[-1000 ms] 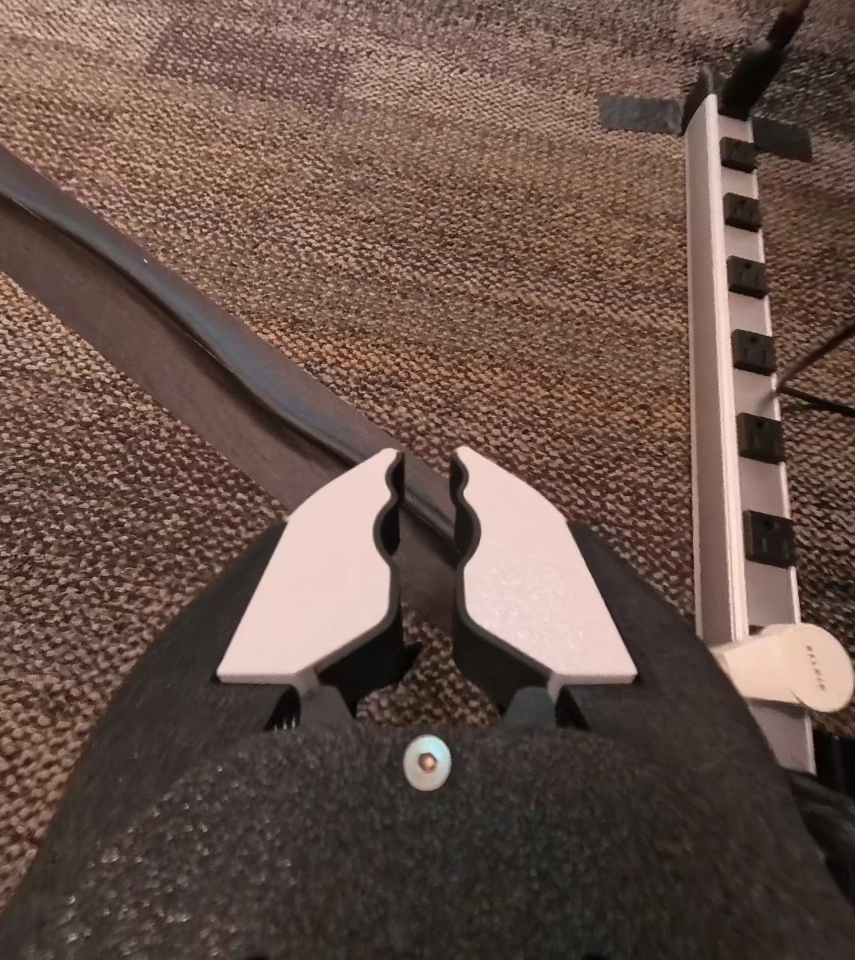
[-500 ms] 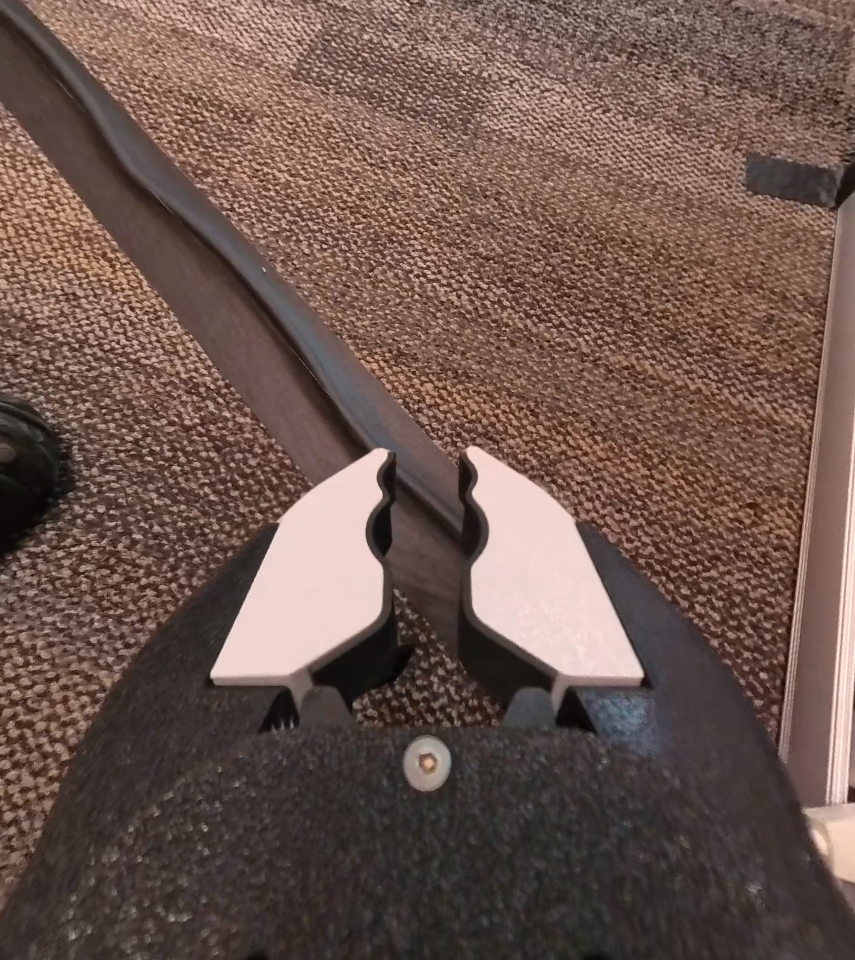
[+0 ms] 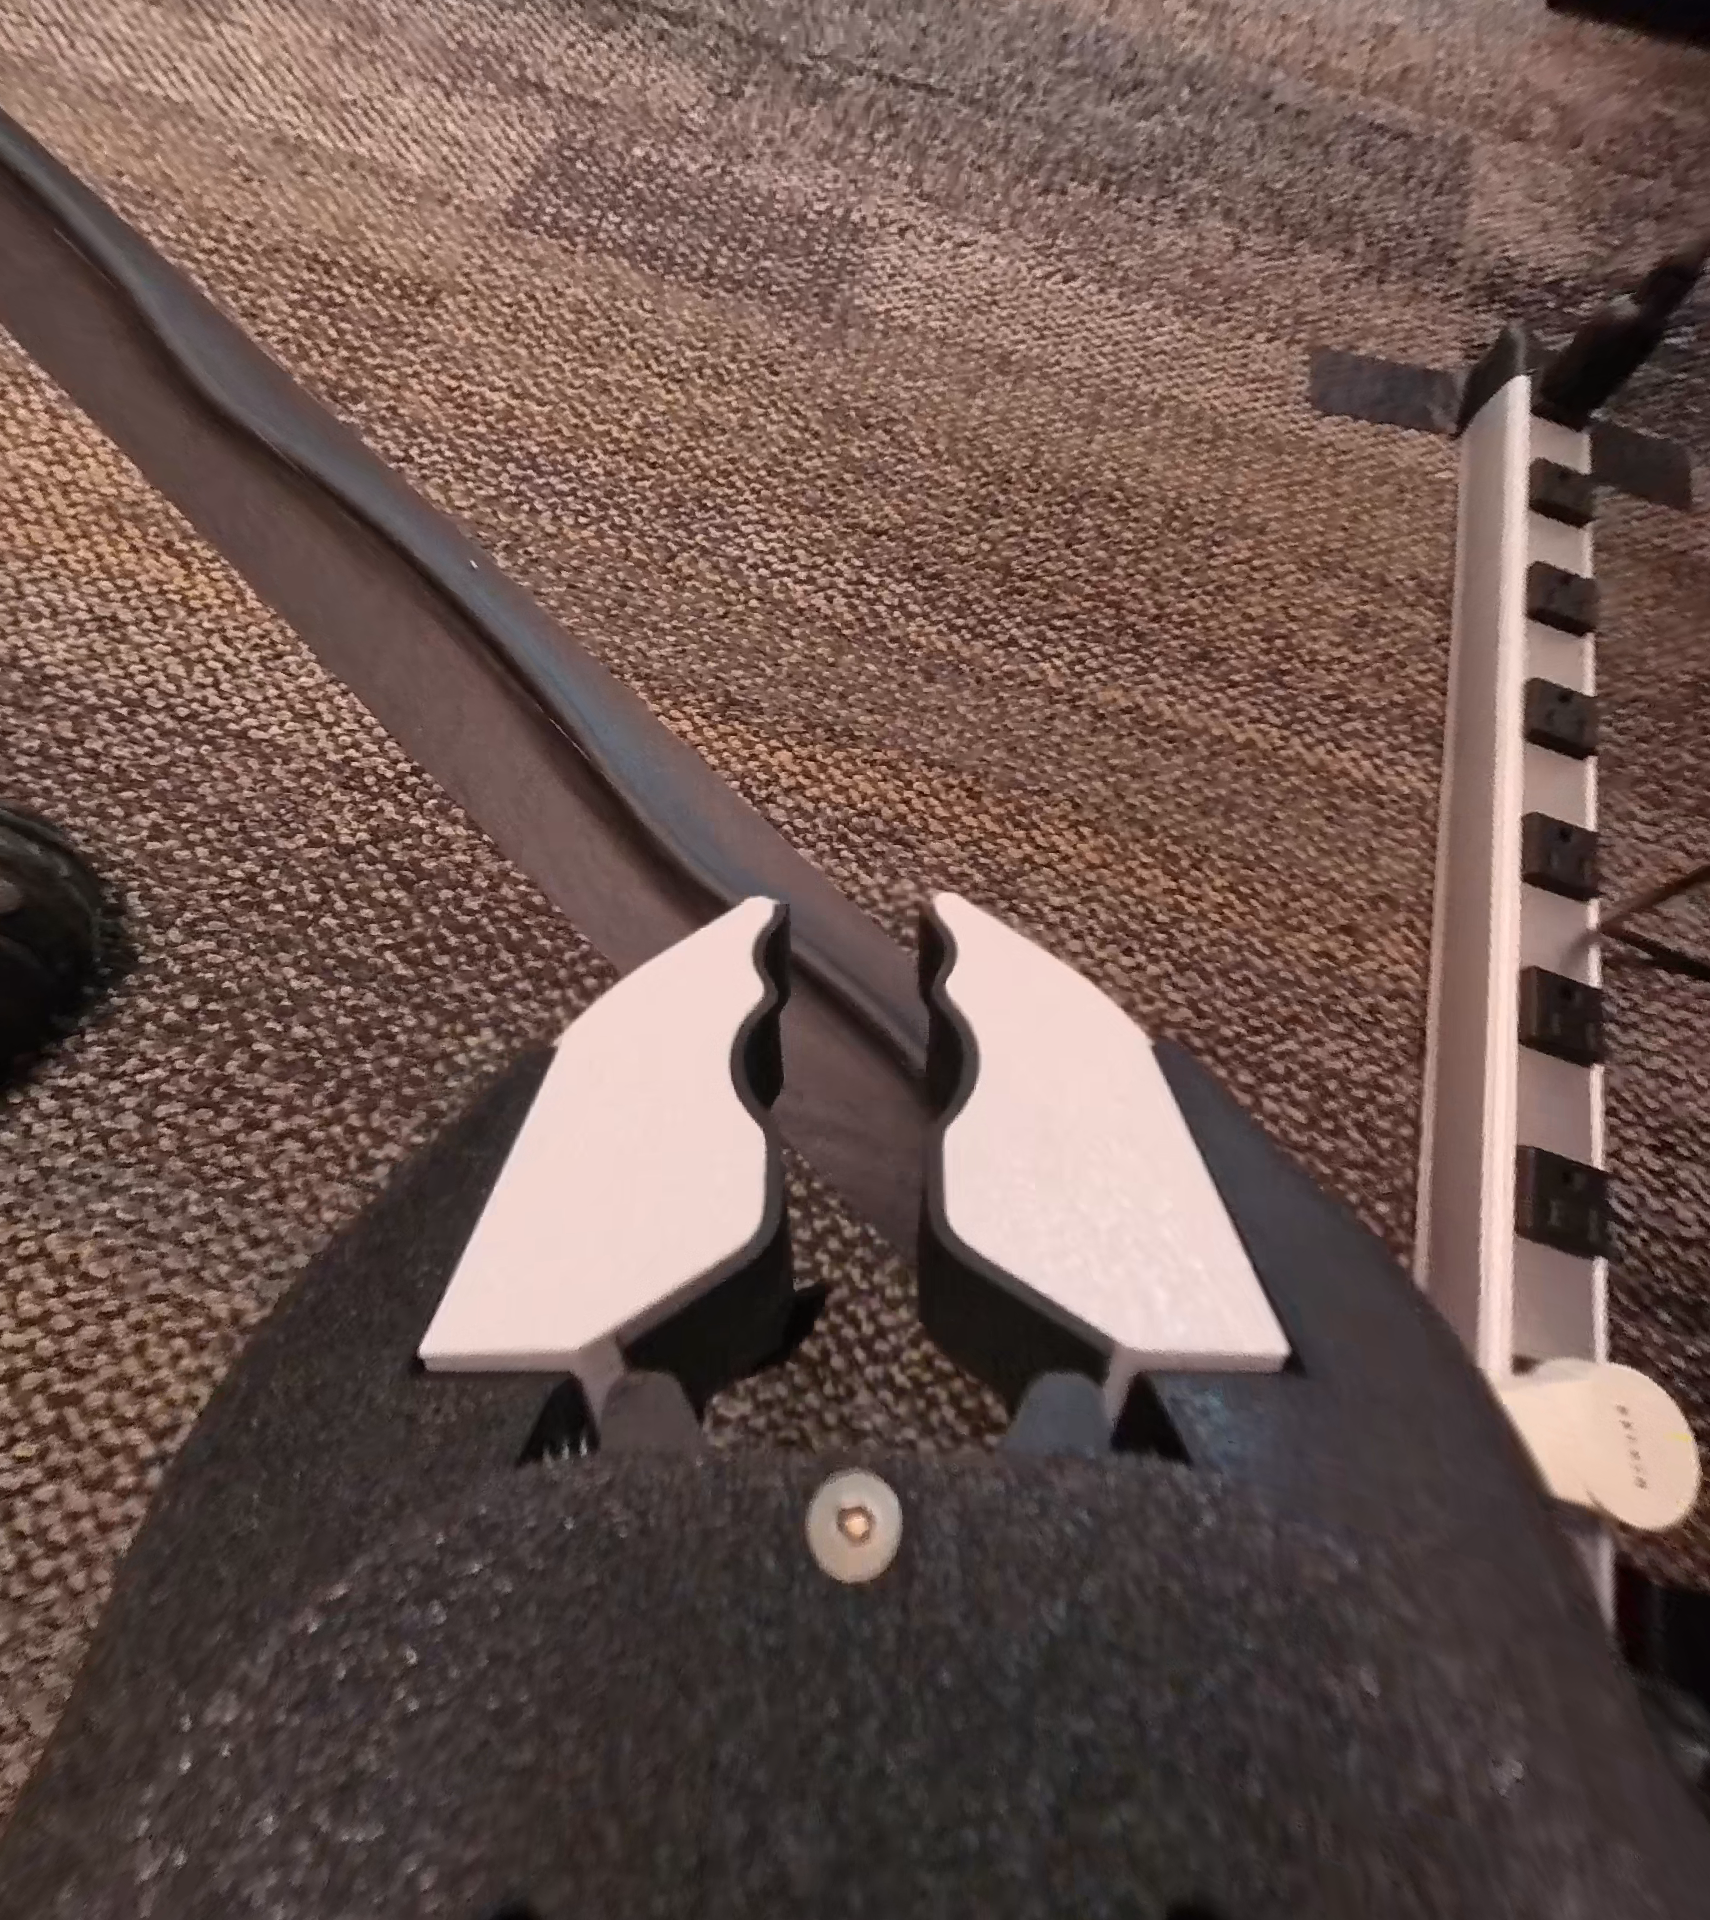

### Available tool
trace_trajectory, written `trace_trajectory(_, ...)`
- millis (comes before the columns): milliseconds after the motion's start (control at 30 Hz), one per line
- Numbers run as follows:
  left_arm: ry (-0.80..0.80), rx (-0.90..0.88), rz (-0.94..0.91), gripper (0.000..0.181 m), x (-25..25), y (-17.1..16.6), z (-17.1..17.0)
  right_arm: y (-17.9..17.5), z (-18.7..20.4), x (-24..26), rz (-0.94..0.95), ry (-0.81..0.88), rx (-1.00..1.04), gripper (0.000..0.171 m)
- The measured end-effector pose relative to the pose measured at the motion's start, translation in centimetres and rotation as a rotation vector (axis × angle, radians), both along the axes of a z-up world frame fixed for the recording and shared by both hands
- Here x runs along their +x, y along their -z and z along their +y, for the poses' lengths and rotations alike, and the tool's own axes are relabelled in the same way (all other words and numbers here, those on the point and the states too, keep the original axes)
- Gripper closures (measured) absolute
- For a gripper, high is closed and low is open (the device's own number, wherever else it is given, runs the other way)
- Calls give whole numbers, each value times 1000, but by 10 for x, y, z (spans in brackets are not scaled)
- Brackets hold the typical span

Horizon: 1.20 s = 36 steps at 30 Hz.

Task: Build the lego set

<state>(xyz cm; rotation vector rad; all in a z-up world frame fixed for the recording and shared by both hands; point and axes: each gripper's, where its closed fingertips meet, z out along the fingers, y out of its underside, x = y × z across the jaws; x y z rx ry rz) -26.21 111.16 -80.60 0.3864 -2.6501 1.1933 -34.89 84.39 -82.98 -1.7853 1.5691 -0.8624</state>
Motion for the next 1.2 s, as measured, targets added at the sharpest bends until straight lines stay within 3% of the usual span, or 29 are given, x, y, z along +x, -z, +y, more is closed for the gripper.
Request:
trace_trajectory(433,37,-115,-148,181,8,-47,-84,-48,-29,-28,-123,138,-8,155)
trace_trajectory(733,-2,-173,-174,181,9,-77,-105,-77,-13,-35,-215,165,26,171)
trace_trajectory(933,31,-159,-195,181,-1,-84,-122,-102,-4,-31,-252,166,35,171)
trace_trajectory(1067,71,-80,-316,181,7,-91,-143,-140,2,-19,-292,142,42,171)
trace_trajectory(1200,138,-128,-397,181,19,-131,-182,-199,12,5,-343,104,33,171)
